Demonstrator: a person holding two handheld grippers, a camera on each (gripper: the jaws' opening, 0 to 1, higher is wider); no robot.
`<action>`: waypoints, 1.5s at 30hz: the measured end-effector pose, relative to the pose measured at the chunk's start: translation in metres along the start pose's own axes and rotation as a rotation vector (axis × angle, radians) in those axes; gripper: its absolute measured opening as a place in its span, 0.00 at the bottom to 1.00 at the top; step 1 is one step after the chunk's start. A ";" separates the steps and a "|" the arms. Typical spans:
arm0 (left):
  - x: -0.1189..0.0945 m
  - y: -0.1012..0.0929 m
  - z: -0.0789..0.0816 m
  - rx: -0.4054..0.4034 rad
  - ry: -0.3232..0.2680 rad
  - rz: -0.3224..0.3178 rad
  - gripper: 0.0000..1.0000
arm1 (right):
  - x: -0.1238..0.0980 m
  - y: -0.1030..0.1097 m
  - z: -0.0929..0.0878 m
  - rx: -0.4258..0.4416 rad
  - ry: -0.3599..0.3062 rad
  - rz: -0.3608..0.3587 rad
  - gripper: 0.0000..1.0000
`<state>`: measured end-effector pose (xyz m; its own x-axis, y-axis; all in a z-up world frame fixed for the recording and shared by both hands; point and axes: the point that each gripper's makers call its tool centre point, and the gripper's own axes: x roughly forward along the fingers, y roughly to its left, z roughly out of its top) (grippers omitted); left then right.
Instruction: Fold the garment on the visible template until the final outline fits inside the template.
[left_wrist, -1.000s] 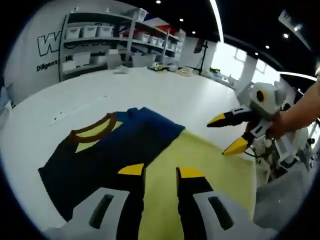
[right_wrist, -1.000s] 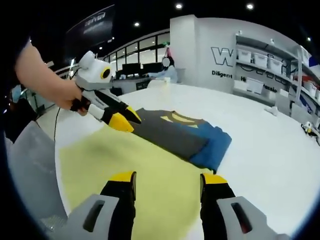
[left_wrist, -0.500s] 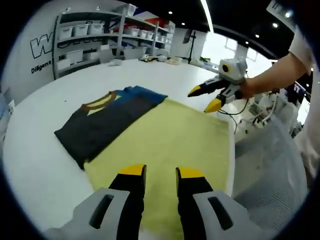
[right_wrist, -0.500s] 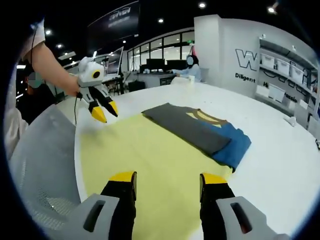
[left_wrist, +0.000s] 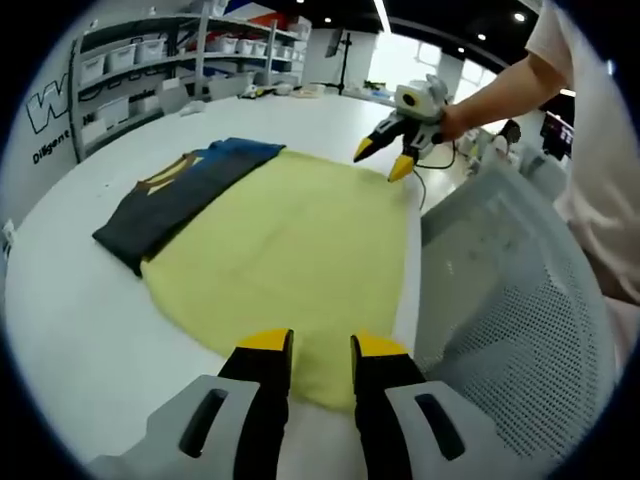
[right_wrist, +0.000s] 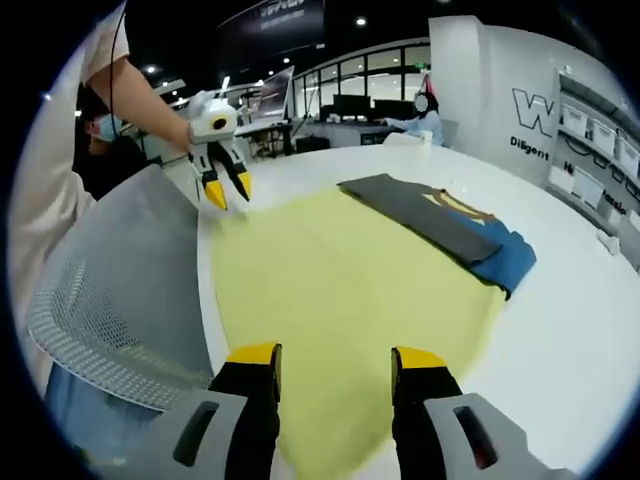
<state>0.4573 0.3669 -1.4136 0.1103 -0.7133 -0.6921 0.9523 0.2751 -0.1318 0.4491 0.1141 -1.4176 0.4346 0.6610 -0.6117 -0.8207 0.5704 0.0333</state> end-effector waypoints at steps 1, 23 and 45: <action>0.000 -0.004 -0.004 0.023 0.017 -0.013 0.22 | -0.001 0.001 -0.001 0.000 0.000 0.000 0.39; 0.006 -0.022 -0.041 0.162 0.156 -0.062 0.22 | -0.027 0.024 -0.043 -0.103 0.109 0.072 0.31; 0.003 -0.022 -0.047 0.242 0.185 -0.060 0.17 | -0.036 0.013 -0.065 -0.197 0.191 0.090 0.15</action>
<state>0.4235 0.3891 -1.4456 0.0190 -0.5879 -0.8087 0.9981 0.0587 -0.0192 0.3983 0.0659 -1.4466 0.2943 0.5900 -0.7519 -0.9172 0.3954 -0.0488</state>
